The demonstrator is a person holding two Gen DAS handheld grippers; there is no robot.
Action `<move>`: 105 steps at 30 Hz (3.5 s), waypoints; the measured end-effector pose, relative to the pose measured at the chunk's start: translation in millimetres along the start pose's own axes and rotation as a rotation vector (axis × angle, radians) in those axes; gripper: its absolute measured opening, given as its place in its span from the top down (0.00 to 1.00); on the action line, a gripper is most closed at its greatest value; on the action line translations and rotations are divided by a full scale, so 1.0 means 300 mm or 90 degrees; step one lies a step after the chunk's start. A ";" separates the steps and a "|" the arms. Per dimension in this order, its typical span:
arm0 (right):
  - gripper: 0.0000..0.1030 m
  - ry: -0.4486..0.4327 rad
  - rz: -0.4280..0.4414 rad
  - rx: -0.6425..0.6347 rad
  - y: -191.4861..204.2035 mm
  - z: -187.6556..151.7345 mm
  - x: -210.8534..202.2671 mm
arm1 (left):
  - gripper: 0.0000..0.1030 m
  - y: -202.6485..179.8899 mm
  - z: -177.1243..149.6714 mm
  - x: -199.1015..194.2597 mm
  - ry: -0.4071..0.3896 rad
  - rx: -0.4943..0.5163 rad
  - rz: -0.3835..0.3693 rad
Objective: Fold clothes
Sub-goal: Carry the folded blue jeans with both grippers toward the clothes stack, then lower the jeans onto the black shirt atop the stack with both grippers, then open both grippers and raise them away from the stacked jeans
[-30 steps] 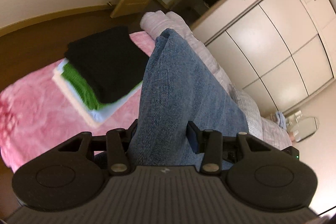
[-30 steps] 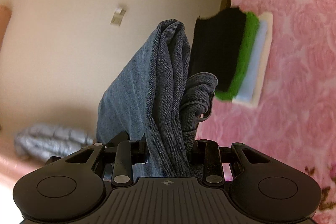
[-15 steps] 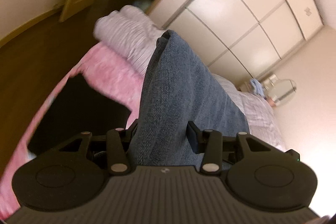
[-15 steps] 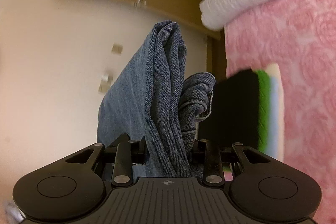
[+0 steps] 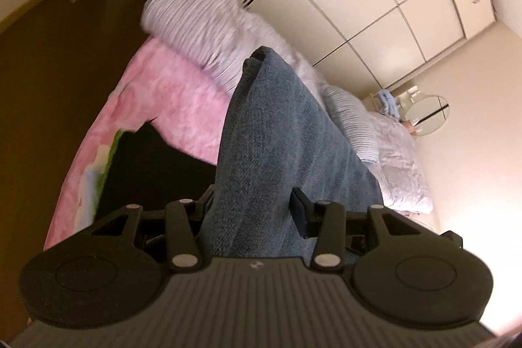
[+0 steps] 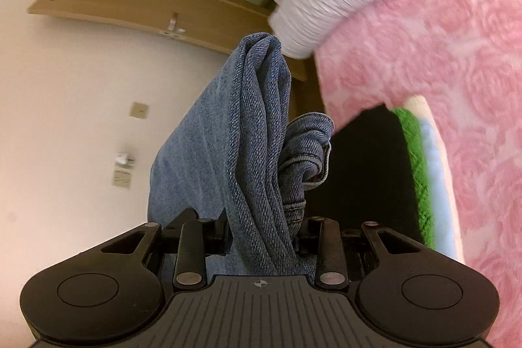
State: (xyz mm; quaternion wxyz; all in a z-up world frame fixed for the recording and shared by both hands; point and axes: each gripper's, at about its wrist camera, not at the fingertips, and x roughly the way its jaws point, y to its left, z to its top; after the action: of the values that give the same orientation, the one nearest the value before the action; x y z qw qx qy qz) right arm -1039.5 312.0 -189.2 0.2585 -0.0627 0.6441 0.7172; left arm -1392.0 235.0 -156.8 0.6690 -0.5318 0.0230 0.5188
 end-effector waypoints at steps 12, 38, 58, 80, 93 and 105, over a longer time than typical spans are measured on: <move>0.66 0.053 -0.073 0.025 -0.150 0.057 0.191 | 0.61 0.241 0.029 0.169 0.053 -0.064 0.015; 0.78 -0.120 -0.352 -0.509 0.050 -0.197 0.118 | 0.76 0.118 -0.062 0.082 -0.043 0.144 0.127; 0.78 -0.109 -0.324 -0.370 0.029 0.074 0.146 | 0.77 0.075 0.095 0.229 -0.027 0.222 0.187; 0.78 -0.052 -0.342 -0.314 -0.094 0.085 0.260 | 0.71 0.115 0.099 0.351 0.004 0.204 0.245; 0.78 -0.035 -0.285 -0.411 0.028 -0.320 -0.065 | 0.76 0.004 -0.242 -0.016 -0.015 0.223 0.204; 0.78 0.041 -0.337 -0.444 -0.054 -0.487 0.038 | 0.69 0.102 -0.468 0.011 -0.004 0.240 0.278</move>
State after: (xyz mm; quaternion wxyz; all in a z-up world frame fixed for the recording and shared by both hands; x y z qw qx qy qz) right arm -1077.5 176.2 -232.3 0.3766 -0.3317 0.3333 0.7982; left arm -1339.4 130.7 -240.6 0.6286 -0.3789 0.2312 0.6386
